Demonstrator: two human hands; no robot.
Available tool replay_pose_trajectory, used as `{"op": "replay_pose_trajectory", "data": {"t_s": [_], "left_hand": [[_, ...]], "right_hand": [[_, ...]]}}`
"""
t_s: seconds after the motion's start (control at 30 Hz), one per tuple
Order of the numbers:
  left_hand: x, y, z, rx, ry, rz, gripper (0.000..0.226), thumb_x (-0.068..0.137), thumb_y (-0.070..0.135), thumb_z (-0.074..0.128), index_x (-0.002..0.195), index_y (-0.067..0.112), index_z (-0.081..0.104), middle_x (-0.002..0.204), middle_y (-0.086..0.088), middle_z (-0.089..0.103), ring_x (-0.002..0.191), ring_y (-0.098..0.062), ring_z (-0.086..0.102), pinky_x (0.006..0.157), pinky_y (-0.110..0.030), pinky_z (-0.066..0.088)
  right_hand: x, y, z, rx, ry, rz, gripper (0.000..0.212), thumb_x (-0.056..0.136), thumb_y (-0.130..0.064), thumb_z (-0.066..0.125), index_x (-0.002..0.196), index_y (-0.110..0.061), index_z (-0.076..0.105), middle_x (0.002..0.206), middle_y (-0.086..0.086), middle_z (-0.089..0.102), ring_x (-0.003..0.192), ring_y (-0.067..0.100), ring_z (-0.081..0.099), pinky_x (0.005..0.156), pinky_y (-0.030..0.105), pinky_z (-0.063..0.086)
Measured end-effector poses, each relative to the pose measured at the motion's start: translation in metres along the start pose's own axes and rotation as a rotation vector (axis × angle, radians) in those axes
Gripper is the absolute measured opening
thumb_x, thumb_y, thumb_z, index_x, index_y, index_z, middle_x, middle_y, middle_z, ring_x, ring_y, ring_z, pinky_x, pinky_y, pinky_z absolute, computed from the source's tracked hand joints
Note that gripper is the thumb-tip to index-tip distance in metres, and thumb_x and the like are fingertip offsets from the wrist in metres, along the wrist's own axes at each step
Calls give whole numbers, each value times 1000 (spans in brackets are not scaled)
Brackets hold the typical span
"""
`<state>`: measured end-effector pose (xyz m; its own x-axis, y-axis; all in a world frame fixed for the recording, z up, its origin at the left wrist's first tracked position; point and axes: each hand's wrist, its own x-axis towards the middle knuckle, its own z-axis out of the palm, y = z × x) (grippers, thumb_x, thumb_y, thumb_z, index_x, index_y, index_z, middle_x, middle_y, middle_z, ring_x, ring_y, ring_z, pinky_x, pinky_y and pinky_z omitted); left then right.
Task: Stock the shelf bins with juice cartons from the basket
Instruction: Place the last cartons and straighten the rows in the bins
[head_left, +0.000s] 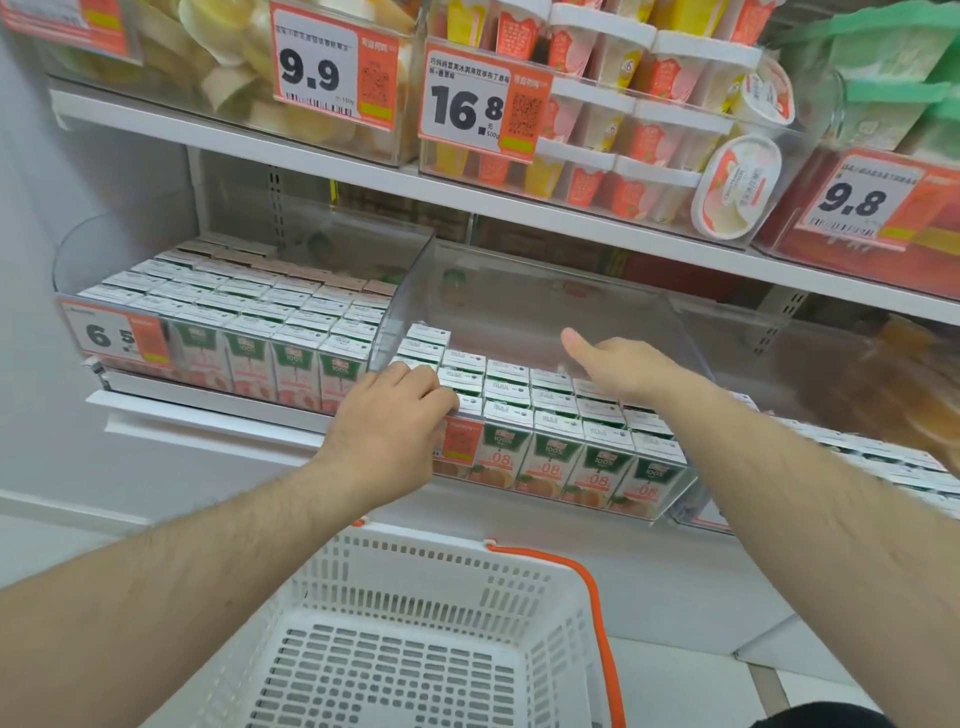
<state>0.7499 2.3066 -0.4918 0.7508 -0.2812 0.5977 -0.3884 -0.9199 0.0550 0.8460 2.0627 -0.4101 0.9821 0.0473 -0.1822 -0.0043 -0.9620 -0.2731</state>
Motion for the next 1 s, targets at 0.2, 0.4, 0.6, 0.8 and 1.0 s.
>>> {"op": "replay_pose_trajectory", "data": {"t_s": [0.2,0.4,0.6,0.8,1.0], "left_hand": [[7,3,-8,-6,-66,-37,19,75,17,74,93,19,68,90,3,64,85,-25,56,73,-37,45],[4,2,-3,40,-80,-40,32,63,10,82,88,15,64,92,-2,63,88,-28,57,73,-40,50],[7,7,-3,142,-250,-97,39,84,8,57,121,18,47,110,2,59,108,-20,51,93,-31,35],[19,11,-16,200,-341,-150,29,86,13,53,112,22,43,104,2,55,82,-23,50,62,-33,27],[37,6,-20,194,-348,-155,22,92,21,51,112,21,44,107,0,61,94,-31,60,66,-34,32]], "right_hand": [[-80,14,59,-133,510,-324,31,82,-50,62,85,-20,68,87,-2,64,87,21,58,75,34,49],[-79,38,93,-53,700,-384,15,87,-32,62,82,-17,60,87,-2,58,85,26,57,81,42,45],[-80,36,93,-125,643,-209,18,93,-33,55,83,-23,45,92,-4,59,96,27,55,105,62,22],[-79,31,85,-31,545,-160,20,99,-35,50,85,-21,45,86,-11,44,112,26,52,113,56,3],[-65,28,70,24,588,-170,24,97,-33,55,80,-19,47,82,-7,52,101,26,56,114,56,0]]}}
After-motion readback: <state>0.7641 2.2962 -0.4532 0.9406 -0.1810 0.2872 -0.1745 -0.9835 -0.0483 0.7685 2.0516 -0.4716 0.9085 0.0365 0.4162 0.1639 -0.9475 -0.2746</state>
